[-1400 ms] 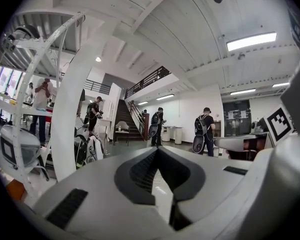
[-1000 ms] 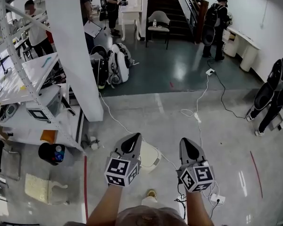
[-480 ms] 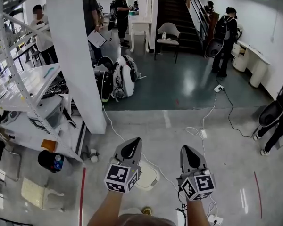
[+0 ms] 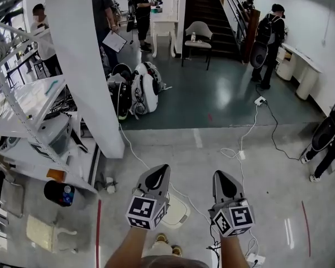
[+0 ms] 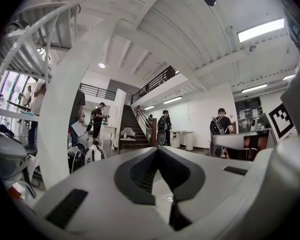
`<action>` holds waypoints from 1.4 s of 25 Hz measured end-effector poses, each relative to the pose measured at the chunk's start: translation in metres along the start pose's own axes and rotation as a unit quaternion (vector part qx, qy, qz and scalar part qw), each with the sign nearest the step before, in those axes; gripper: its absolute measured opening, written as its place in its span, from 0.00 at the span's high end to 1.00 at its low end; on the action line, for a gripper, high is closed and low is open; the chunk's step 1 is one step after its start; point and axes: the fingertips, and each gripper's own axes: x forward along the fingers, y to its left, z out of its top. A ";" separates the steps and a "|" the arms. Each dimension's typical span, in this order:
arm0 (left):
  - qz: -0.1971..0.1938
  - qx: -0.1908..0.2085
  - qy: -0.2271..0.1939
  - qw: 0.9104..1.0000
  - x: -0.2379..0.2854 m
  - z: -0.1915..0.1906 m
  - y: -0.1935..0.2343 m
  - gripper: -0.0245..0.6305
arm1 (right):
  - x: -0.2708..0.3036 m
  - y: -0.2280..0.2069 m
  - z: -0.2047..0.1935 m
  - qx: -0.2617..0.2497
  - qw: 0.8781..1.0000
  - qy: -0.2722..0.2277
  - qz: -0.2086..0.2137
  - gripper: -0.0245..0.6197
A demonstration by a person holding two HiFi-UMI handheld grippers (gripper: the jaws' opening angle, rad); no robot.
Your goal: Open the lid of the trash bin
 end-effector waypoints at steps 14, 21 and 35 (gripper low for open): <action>-0.007 -0.004 0.023 1.000 0.026 -0.051 0.012 0.94 | 0.030 0.003 -0.044 0.004 0.999 0.030 0.013 0.91; 0.001 -0.008 0.051 0.999 0.033 -0.104 0.021 0.94 | 0.033 -0.001 -0.094 0.016 0.998 0.053 0.012 0.91; 0.000 -0.016 0.116 0.993 0.024 -0.213 0.015 0.94 | 0.015 -0.004 -0.190 0.053 0.992 0.113 0.000 0.91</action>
